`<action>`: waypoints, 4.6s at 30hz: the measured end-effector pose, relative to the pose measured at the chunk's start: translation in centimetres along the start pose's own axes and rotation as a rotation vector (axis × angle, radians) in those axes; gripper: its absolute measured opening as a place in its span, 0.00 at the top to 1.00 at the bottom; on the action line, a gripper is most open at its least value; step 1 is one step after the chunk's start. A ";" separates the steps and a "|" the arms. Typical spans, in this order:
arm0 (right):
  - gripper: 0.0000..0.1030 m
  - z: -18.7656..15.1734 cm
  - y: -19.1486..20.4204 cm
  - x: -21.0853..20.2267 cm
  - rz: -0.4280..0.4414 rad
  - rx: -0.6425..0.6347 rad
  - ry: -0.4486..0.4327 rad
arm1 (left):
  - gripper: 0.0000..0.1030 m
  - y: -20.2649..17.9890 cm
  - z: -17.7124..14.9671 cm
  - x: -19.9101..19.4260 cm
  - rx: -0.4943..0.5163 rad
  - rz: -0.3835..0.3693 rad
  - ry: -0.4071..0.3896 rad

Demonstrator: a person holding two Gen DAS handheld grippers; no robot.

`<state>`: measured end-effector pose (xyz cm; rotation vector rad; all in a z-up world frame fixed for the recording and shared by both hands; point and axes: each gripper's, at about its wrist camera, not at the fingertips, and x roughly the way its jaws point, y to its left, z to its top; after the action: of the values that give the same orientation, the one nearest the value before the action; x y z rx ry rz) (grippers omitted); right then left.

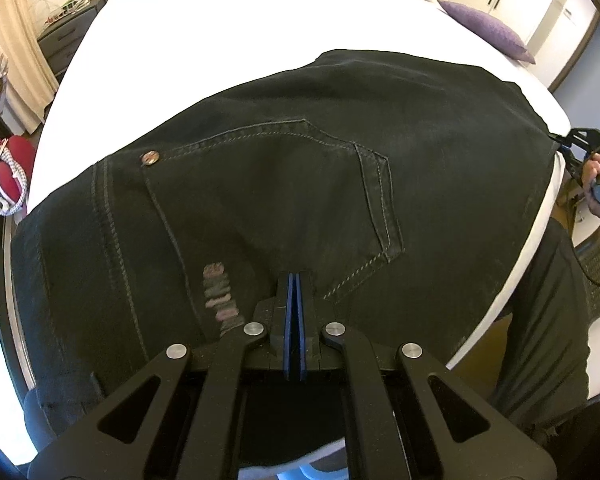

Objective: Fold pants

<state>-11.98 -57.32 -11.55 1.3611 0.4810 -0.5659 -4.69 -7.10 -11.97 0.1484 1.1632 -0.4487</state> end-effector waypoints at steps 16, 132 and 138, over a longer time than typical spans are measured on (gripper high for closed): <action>0.64 -23.7 6.5 1.0 0.192 -0.276 0.613 | 0.99 1.8 -1.7 -1.0 -0.079 -0.088 -0.053; 1.00 -36.2 17.9 21.1 0.185 -0.444 0.896 | 0.99 2.1 -1.5 -0.6 -0.114 -0.082 -0.071; 1.00 -25.4 14.9 18.9 0.170 -0.349 0.600 | 0.99 2.3 -1.5 -0.5 -0.121 -0.094 -0.067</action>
<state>12.22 -32.32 -15.75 1.2031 0.8931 0.0831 -5.17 -4.40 -12.40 -0.0263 1.1313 -0.4618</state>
